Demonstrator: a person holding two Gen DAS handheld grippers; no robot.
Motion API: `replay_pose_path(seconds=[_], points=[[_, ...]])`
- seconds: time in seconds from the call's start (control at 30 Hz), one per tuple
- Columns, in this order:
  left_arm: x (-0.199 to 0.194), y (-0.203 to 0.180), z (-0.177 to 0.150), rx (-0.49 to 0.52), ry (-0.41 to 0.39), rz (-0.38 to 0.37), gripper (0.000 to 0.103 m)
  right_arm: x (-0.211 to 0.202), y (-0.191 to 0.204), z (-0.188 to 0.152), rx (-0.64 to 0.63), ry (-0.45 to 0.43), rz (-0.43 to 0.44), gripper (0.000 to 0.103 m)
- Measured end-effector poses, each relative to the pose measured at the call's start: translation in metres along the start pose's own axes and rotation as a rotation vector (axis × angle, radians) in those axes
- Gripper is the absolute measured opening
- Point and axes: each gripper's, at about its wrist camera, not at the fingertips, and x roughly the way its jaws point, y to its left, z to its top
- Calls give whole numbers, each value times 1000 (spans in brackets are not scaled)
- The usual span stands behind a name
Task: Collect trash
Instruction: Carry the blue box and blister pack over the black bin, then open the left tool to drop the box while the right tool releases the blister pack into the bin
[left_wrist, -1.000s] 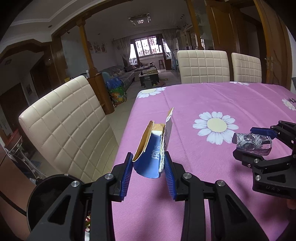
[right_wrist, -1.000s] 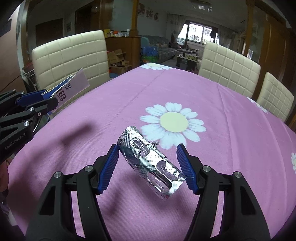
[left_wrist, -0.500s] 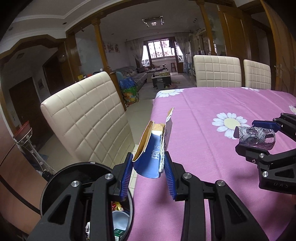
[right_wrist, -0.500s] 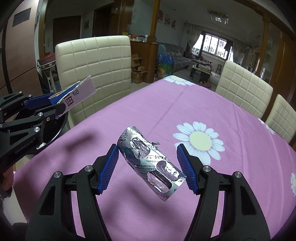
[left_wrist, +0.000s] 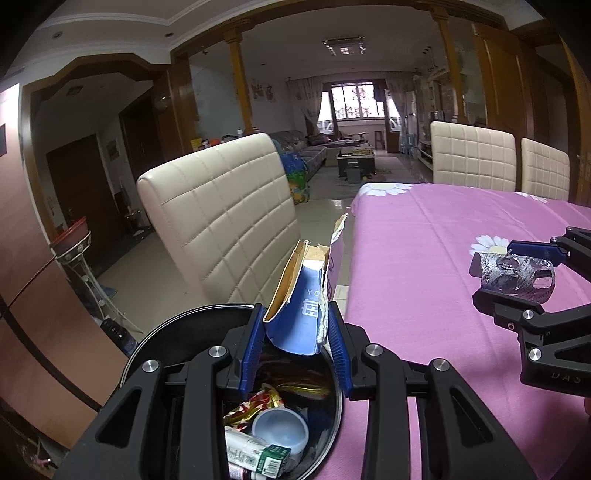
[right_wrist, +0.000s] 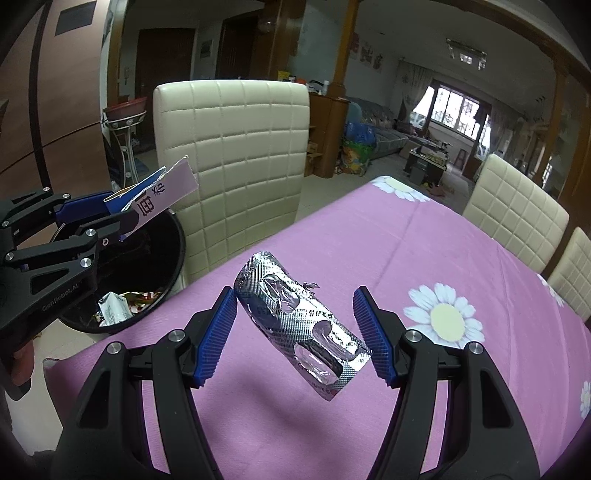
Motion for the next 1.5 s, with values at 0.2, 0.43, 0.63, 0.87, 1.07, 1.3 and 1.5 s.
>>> replay_pose_path(seconds=[0.2,0.43,0.63,0.87,1.07,1.3,1.5], points=[[-1,24,-7,-37,2,28,33,4,19,8,-28,-4,20,66],[-4,39,-17,-63,7,63,33,11,35,13,-52,-3,44,66],[-5,53,-23,-90,16,83,33,14,49,20,-68,-6,57,66],[-5,59,-29,-99,22,109,33,15,61,24,-85,-13,67,66],[-4,68,-32,-126,35,114,33,16,67,27,-91,-20,67,67],[-2,74,-35,-142,48,105,34,18,70,29,-92,-17,74,67],[-1,78,-37,-158,59,77,55,20,76,30,-105,-14,82,67]])
